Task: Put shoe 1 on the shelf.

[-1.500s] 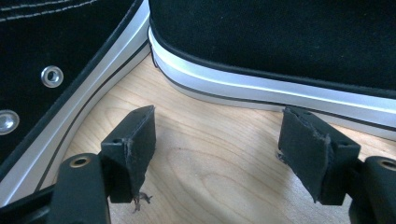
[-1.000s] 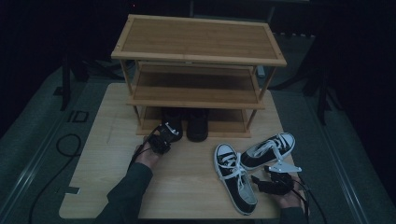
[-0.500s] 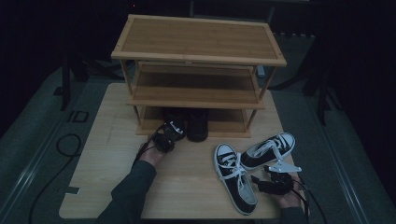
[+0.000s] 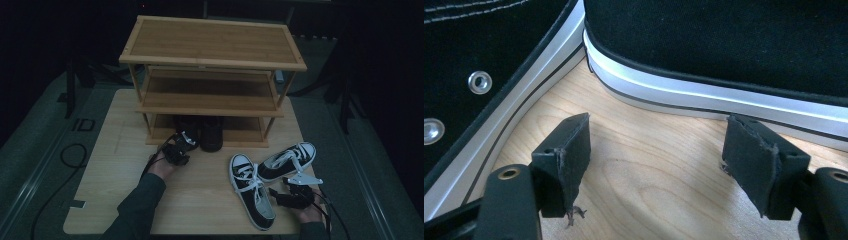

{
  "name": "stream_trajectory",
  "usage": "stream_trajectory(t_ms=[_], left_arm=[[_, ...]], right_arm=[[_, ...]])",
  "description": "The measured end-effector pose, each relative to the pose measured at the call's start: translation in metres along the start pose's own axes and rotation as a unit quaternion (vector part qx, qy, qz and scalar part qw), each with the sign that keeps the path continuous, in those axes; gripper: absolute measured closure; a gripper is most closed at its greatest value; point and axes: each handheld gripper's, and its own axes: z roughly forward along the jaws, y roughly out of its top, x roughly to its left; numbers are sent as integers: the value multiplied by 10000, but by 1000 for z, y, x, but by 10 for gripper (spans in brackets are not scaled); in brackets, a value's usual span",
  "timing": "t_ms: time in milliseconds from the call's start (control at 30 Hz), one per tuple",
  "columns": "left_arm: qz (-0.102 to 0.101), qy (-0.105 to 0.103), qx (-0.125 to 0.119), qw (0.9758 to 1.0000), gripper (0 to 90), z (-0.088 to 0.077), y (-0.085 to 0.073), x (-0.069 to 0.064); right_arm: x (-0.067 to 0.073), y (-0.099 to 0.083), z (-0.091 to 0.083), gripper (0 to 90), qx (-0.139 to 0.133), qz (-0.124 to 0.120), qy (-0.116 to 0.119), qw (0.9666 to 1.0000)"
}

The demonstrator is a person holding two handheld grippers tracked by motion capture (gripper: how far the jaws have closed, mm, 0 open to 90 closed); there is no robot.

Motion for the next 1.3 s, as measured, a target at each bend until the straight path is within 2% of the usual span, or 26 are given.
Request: stream_trajectory(t_ms=[200,467,600,700,1000,1133,1300], left_arm=[[-156,-36,-130,9998,649,-7,-13,6],[-437,-37,-263,9987,621,-9,-27,16],[-593,104,-402,9974,602,-10,-34,17],[-598,182,-433,9971,581,-9,-38,17],[-669,174,-548,9961,551,-14,-53,16],[-849,78,-656,9942,532,-14,-58,18],[-960,-26,-720,9928,517,-13,-62,22]], right_arm=[[0,0,0,272,0,0,-1,10000],[0,0,0,271,1,-1,-2,10000],[0,0,0,271,1,1,-4,10000],[0,0,0,271,1,1,-3,10000],[0,0,0,272,0,9,-16,10000],[1,0,1,272,0,28,-41,10000],[1,1,1,268,3,43,-50,10000]])
